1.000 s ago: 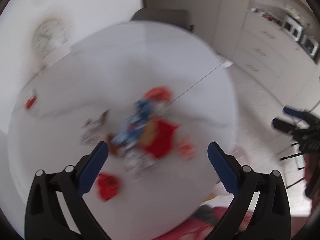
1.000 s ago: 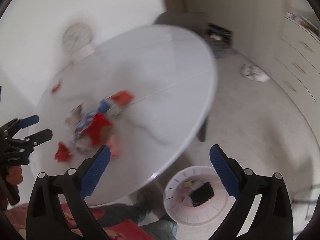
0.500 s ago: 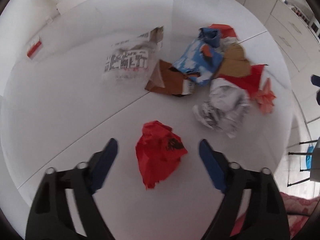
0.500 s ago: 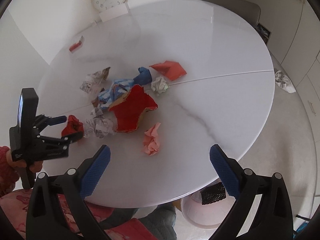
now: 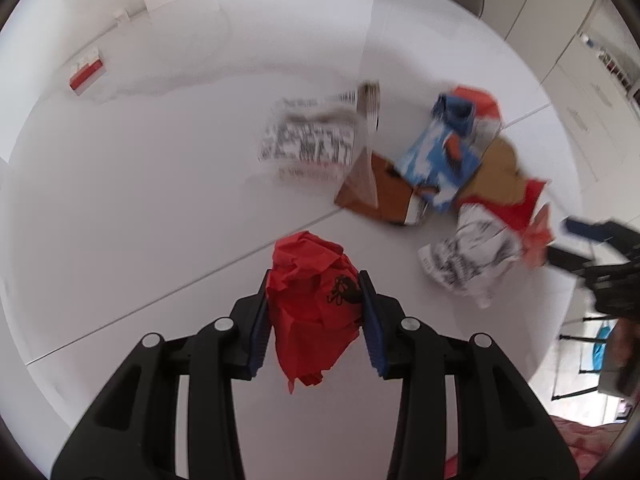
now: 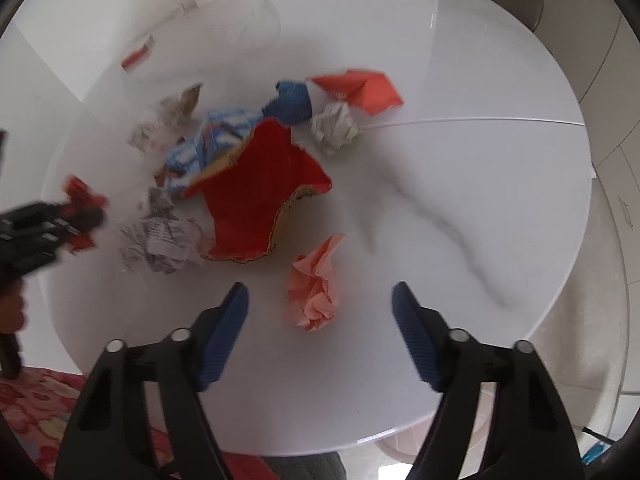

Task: Collect trash
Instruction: 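Grasp the red crumpled bag with the left tool while the right tool grasps the pink crumpled paper, then carry the red bag and pink paper over the pink bin and open both tools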

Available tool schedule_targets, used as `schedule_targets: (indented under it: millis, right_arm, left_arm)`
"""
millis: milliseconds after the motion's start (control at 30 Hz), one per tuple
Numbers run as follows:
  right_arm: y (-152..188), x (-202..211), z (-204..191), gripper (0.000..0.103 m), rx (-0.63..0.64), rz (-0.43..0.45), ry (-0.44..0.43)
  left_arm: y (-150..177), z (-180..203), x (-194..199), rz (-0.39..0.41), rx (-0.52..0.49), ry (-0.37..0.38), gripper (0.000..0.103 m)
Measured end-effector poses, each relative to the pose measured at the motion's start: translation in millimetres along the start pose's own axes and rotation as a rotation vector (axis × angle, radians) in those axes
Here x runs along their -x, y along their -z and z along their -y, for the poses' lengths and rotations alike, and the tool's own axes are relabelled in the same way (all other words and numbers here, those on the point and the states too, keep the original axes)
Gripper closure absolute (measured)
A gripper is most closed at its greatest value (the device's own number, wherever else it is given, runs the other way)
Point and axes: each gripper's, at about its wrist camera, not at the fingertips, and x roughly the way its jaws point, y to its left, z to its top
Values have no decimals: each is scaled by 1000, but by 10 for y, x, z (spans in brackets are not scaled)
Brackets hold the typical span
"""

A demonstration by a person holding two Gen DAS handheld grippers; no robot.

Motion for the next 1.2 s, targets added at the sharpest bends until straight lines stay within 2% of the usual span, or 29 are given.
schedule_targets:
  millis: [67,100,167,200,333,433,533,667,800,967,1133,1167,1200]
  right_arm:
    - [-3,-52,-23,45,4,-5,23]
    - [-3,-81,-27,56,2,-7,39]
    - [-9,-118,-7,73,-14,-18,22]
    - [-8,-119,3,75,-26,-16,9]
    - [1,-52,11,77,-25,1,10]
    - [27,99,100,77,-70,30,-21]
    - [123,388,282,77,-136,80,-30]
    - [451,746,690,77,-247,130,22]
    - [1019,685,1228,77,-371,84,99]
    - [1515,257,1684,77,-503,-16,104]
    - [1812,-148,1871,72,-539,-101,73]
    - [1844,-195,1900,55,-542,-115,71]
    - [1885,-240,1936,32,-547,-136,80]
  left_arm:
    - [-26,-13,93,18,-1,3,64]
    - [-42,-15,134,23,-2,8,64]
    - [-78,14,233,40,-4,13,64]
    - [-63,44,257,46,-7,13,64]
    - [-113,114,368,77,-21,7,64]
    - [-204,183,443,88,-46,21,64]
    - [-237,365,491,97,-84,40,64]
    - [-283,727,516,98,-153,92,64]
    - [-285,1201,504,88,-252,139,64]
    - [-227,1857,511,77,-400,195,64]
    - [-115,2488,451,48,-524,235,64]
    - [-79,2613,426,38,-546,245,64]
    - [-62,2698,403,28,-558,251,64]
